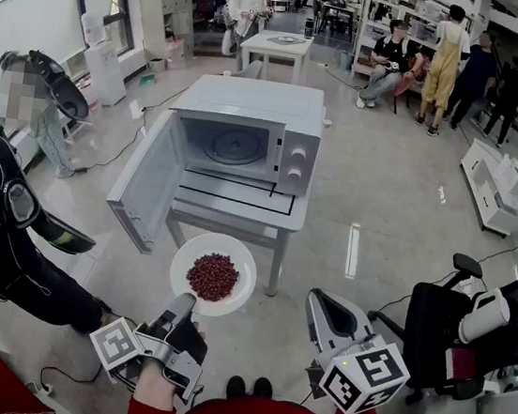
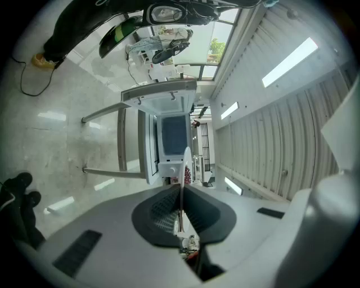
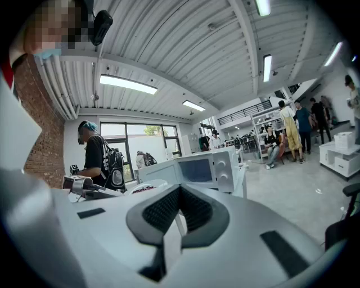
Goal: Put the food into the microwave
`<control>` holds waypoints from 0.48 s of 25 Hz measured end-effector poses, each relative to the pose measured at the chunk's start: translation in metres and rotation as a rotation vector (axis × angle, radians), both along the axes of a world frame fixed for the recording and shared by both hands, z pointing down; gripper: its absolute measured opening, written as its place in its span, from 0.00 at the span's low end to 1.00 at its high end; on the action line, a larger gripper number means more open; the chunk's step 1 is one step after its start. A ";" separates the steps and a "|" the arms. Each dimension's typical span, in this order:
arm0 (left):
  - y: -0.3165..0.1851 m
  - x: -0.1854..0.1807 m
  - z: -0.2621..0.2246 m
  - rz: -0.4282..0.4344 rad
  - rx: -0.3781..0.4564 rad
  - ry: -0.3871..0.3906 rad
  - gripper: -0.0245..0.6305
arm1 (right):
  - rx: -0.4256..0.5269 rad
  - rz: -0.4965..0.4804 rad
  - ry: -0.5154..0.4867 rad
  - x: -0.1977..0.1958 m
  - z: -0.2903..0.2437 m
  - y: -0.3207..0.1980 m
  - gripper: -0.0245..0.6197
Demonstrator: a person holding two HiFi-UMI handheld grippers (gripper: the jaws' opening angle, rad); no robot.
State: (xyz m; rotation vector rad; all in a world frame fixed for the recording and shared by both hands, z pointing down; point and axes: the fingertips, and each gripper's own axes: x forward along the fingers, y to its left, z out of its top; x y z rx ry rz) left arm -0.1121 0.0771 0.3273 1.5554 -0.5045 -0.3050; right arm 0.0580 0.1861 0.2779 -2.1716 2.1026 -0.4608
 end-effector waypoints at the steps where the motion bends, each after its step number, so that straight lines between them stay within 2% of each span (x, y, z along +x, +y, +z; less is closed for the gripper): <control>1: 0.000 0.000 0.001 0.000 -0.001 0.000 0.07 | -0.002 0.002 -0.003 0.000 0.001 0.000 0.06; 12: 0.001 0.004 0.002 0.002 -0.006 -0.001 0.07 | -0.014 0.000 -0.009 0.002 0.005 -0.001 0.06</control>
